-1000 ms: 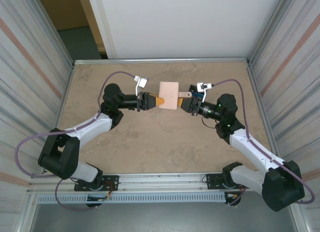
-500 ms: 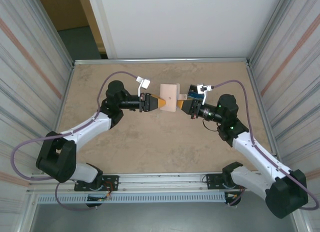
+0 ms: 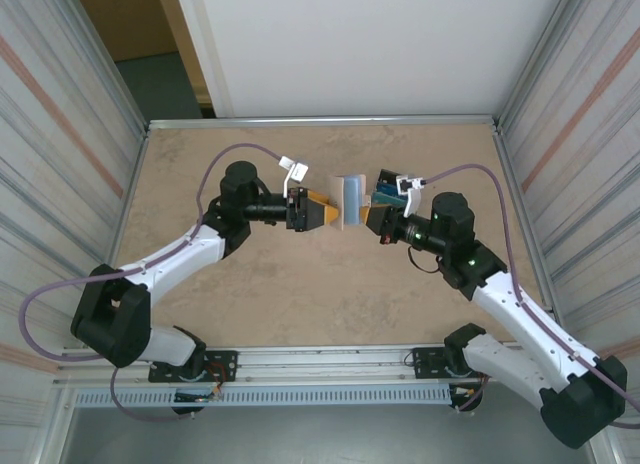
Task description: Take the credit cards out of the card holder
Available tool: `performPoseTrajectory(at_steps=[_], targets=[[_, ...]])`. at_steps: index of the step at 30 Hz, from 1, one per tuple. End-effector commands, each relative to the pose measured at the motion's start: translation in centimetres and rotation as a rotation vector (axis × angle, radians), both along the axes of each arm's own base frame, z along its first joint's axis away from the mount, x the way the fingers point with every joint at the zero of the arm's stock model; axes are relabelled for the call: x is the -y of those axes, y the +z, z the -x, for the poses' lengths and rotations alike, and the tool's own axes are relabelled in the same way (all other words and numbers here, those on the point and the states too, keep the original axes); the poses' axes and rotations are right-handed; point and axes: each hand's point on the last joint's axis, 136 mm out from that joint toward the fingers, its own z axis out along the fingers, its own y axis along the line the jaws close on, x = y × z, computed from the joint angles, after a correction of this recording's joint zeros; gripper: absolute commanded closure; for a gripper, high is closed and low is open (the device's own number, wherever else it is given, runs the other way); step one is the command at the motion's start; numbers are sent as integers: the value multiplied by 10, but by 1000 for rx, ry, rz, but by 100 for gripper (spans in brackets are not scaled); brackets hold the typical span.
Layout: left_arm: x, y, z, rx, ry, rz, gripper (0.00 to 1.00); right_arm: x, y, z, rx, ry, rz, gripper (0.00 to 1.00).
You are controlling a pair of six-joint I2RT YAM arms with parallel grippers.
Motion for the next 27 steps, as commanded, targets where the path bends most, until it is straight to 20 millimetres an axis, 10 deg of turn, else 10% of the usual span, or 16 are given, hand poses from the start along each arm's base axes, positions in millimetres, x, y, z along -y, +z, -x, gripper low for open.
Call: performPoseTrajectory(at_steps=[1,13,27], targets=[[2,13,-1,68,13,7,1,8,25,-3,77,-58,14,100],[8,-1,-13,125,154,-115,3,4,22,-8,75,-98,96,100],[-2,-14,-20,197,300,-272,62,9,20,-11,72,-141,123,100]])
